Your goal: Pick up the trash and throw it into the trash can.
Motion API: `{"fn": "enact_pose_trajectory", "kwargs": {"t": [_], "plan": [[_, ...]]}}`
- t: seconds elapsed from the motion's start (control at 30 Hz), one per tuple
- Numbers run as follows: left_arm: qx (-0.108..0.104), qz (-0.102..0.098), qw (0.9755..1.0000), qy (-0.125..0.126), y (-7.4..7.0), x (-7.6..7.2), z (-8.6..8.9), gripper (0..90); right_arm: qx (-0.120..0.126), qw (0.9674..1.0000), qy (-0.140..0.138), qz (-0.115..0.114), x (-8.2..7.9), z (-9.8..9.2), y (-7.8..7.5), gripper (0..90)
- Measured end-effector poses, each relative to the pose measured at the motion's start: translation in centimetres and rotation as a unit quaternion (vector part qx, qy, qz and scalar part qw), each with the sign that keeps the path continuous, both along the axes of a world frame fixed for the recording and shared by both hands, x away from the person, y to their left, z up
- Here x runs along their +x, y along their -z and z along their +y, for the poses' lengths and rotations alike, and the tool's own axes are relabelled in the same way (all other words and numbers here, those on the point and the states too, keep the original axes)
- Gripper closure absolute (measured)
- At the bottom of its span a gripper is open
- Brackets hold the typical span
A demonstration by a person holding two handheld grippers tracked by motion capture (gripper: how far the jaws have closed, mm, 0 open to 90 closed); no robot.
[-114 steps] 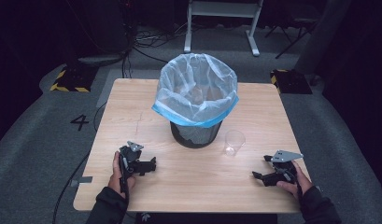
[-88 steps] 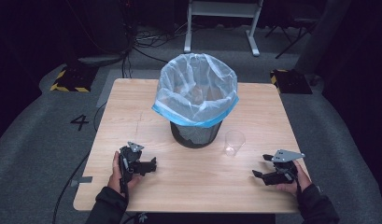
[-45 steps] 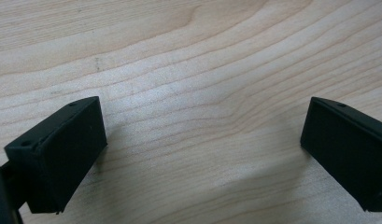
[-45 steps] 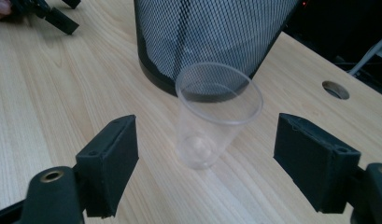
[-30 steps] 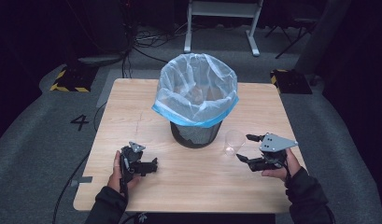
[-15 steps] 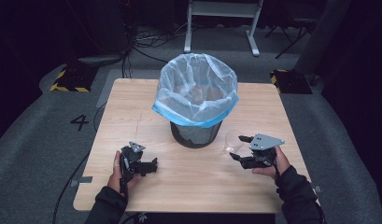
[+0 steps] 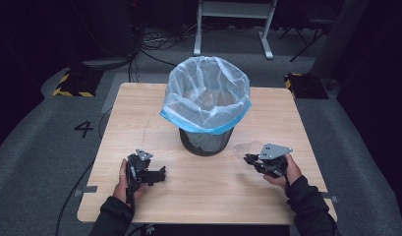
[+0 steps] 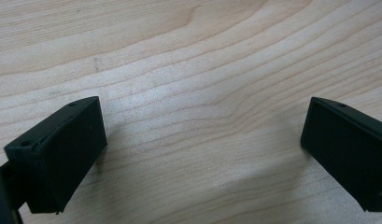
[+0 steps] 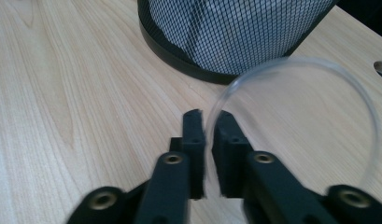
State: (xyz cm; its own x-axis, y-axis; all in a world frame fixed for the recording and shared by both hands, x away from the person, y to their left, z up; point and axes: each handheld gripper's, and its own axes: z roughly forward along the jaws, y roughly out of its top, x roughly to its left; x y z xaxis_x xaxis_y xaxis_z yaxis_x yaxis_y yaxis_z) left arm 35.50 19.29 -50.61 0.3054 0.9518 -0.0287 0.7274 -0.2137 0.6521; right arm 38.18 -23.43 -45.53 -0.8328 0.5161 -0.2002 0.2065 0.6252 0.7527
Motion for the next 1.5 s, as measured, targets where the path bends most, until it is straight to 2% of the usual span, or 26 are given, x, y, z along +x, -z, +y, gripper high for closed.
{"fn": "enact_pose_trajectory", "kwargs": {"t": [0.1,0.13,0.23,0.4,0.53,0.6,0.67,0.77,0.8,1.17,1.2,1.3,1.33,1.4,1.47,1.5], "plan": [[0.000,-0.001,1.0000,0.000,0.0,0.0,0.0,0.3,0.012,0.9999,0.005,0.004,0.1,-0.1,0.2,86.6],[0.000,0.000,1.0000,0.000,0.0,0.0,0.0,0.4,0.009,0.9999,0.006,0.002,0.1,-0.3,0.2,86.7],[-0.001,-0.001,1.0000,0.000,0.0,0.0,0.0,0.3,0.022,0.9997,0.011,-0.002,0.1,-0.5,0.0,86.8],[0.000,0.000,1.0000,0.000,0.0,0.0,0.0,0.3,0.061,0.9976,0.030,-0.011,-0.4,-1.7,-1.0,86.8],[0.000,0.000,1.0000,0.000,0.0,0.0,0.0,0.4,0.072,0.9967,0.030,-0.022,-0.7,-2.8,-1.7,86.8],[-0.001,-0.001,1.0000,0.000,0.0,0.0,0.0,0.4,0.085,0.9951,0.037,-0.035,-0.8,-3.6,-2.3,86.9],[0.000,0.000,1.0000,0.000,0.0,0.0,0.0,0.3,0.101,0.9932,0.044,-0.036,-1.0,-4.1,-2.8,86.9],[0.000,0.000,1.0000,0.000,0.0,0.0,0.0,0.4,0.111,0.9914,0.050,-0.047,-1.1,-4.7,-3.3,86.9],[0.000,0.000,1.0000,0.000,0.0,0.0,0.0,0.3,0.127,0.9893,0.050,-0.051,-1.2,-5.1,-3.7,86.9],[0.000,0.000,1.0000,0.000,0.0,0.0,0.0,0.4,0.146,0.9843,0.059,-0.080,-1.7,-5.5,-5.8,87.0],[-0.001,-0.001,1.0000,0.000,0.0,0.0,0.0,0.4,0.155,0.9824,0.056,-0.088,-1.8,-5.7,-6.5,87.0],[-0.001,-0.001,1.0000,0.000,0.0,0.0,0.0,0.4,0.159,0.9812,0.058,-0.093,-1.9,-5.7,-7.0,87.0],[0.000,0.000,1.0000,0.000,0.0,0.0,0.0,0.4,0.163,0.9798,0.054,-0.102,-2.0,-5.7,-7.8,87.1],[0.000,0.000,1.0000,0.000,0.0,0.0,0.0,0.4,0.163,0.9793,0.054,-0.107,-2.0,-5.7,-8.2,87.1],[-0.001,-0.001,1.0000,0.000,0.0,0.0,0.0,0.4,0.170,0.9765,0.054,-0.122,-2.2,-5.8,-9.4,87.1],[-0.001,-0.001,1.0000,0.000,0.0,0.0,0.0,0.4,0.170,0.9765,0.054,-0.122,-2.2,-5.8,-9.4,87.1]]}}
